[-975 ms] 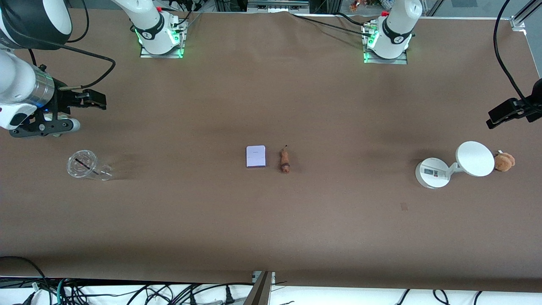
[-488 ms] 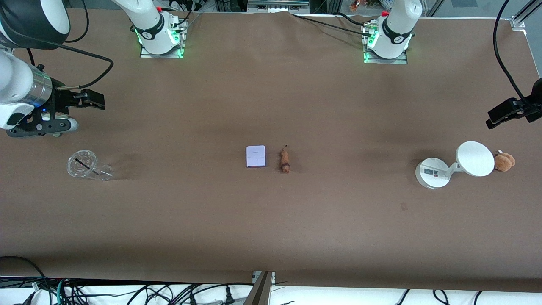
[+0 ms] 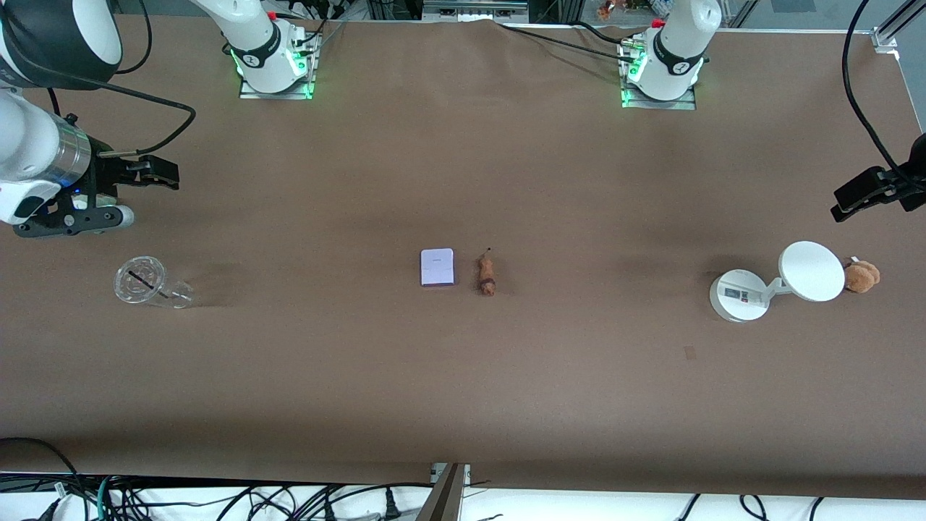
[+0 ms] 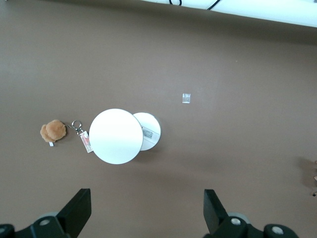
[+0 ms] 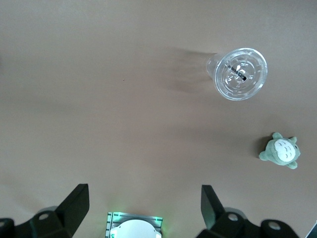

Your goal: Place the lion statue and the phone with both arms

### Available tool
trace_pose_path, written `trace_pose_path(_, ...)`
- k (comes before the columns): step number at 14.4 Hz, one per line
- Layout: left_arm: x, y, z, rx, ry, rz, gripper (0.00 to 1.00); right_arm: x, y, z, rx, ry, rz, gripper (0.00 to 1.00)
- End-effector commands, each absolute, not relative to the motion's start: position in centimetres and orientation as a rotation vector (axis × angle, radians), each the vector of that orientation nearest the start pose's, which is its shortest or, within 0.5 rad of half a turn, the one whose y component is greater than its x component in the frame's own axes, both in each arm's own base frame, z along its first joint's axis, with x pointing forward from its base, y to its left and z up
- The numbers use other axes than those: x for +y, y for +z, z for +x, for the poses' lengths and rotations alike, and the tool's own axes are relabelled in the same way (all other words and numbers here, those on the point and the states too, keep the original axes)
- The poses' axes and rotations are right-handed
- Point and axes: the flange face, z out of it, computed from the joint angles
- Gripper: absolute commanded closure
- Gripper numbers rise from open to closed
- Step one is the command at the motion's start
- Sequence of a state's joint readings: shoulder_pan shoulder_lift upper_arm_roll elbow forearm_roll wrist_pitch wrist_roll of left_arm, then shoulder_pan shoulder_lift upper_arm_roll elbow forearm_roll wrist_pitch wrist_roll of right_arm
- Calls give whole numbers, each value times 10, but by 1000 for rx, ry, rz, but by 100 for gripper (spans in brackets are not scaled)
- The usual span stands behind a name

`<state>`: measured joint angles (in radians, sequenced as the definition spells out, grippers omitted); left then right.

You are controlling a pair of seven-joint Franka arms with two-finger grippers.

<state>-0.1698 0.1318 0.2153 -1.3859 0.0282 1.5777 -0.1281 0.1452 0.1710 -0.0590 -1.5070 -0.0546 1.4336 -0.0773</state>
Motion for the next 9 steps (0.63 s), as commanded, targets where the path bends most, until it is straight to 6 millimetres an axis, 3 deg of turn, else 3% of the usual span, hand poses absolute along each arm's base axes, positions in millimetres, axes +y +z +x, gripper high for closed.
trace_pose_path(1, 16, 647, 605, -228, -135, -3061, 0, 44, 541, 589, -241, 397, -3183, 0)
trace_pose_path(2, 13, 647, 605, -219, -139, -3069, 0, 43, 540, 589, -238, 400, -3183, 0)
trace_pose_path(5, -27, 609, 628, -130, -90, -3061, 0, 48, 541, 589, -246, 397, -3185, 0)
trace_pose_path(6, -37, 609, 627, -104, -93, -3058, 0, 46, 540, 589, -238, 397, -3183, 0)
trace_pose_path(8, -38, 609, 627, -97, -90, -3058, 0, 45, 539, 590, -245, 404, -3178, 0)
trace_pose_path(9, -45, 600, 628, -78, -63, -3061, 0, 46, 539, 590, -245, 404, -3180, 0)
